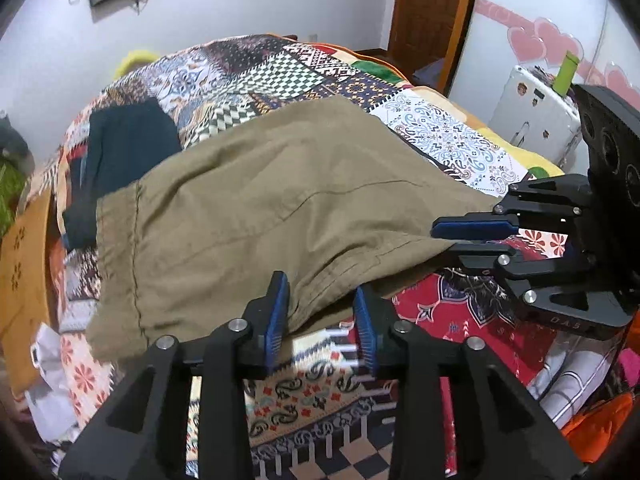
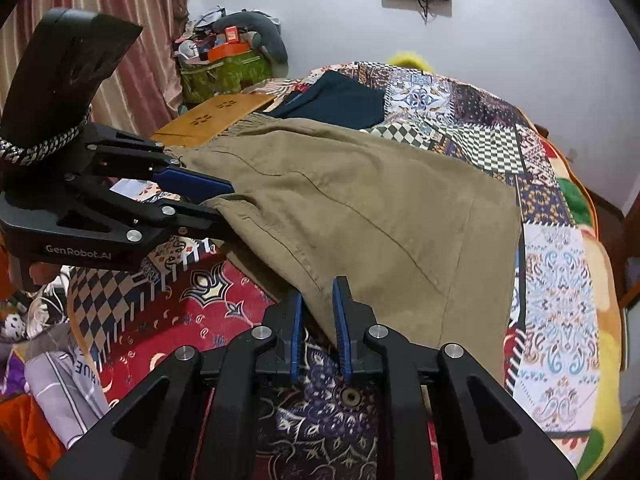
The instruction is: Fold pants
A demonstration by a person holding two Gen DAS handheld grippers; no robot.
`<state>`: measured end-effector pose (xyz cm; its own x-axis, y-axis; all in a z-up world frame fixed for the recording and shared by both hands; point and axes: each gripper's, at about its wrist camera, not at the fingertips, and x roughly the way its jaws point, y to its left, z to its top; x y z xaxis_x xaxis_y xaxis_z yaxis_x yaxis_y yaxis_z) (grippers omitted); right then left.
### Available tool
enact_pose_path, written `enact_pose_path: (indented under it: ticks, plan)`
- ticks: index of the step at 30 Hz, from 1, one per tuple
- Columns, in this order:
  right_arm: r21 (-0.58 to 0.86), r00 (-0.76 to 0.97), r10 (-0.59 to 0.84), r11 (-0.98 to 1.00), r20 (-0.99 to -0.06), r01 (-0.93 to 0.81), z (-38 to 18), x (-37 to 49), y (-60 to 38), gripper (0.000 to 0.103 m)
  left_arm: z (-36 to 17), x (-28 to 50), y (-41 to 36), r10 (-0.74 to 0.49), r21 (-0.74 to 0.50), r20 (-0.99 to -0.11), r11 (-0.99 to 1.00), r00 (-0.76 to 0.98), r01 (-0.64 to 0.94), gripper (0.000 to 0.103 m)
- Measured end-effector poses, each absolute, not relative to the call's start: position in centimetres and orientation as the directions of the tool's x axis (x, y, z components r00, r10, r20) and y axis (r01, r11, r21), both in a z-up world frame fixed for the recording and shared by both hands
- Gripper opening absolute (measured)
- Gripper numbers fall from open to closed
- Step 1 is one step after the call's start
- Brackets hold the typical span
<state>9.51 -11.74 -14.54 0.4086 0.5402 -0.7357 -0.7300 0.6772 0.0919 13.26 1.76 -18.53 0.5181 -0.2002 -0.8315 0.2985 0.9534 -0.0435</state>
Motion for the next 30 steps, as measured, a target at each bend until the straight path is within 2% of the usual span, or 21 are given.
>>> enact_pose_path:
  ticks: [3,6,10,14,22,30]
  plan:
    - [0.093,0.410,0.539,0.680,-0.736,-0.727,-14.0,9.0,-12.0,0.018,-18.2,12.8,2.6,-0.229,-0.093,-0.829,0.956,0.510,0.277,0.039]
    - [0.123,0.404,0.566,0.675,-0.718,-0.727,-13.1,8.5,-12.4,0.019,-17.3,12.2,3.4,-0.253,-0.128,-0.816,0.956,0.520,0.263,0.051]
    - [0.151,0.415,0.600,0.673,-0.684,-0.724,-11.7,8.3,-12.5,0.020,-15.5,11.7,4.3,-0.253,-0.138,-0.788,0.961,0.561,0.239,0.052]
    - [0.191,0.434,0.631,0.681,-0.643,-0.707,-10.5,9.2,-12.1,0.030,-14.0,12.4,6.2,-0.225,-0.135,-0.760,0.972,0.609,0.190,0.060]
    - [0.288,0.431,0.654,0.702,-0.622,-0.651,-11.5,12.5,-10.3,0.032,-13.7,15.6,9.5,-0.131,-0.105,-0.754,0.991,0.643,0.079,0.061]
    - [0.307,0.334,0.594,0.725,-0.732,-0.617,-15.7,14.4,-9.3,0.032,-18.1,17.2,11.5,-0.097,-0.113,-0.806,0.994,0.584,0.010,0.061]
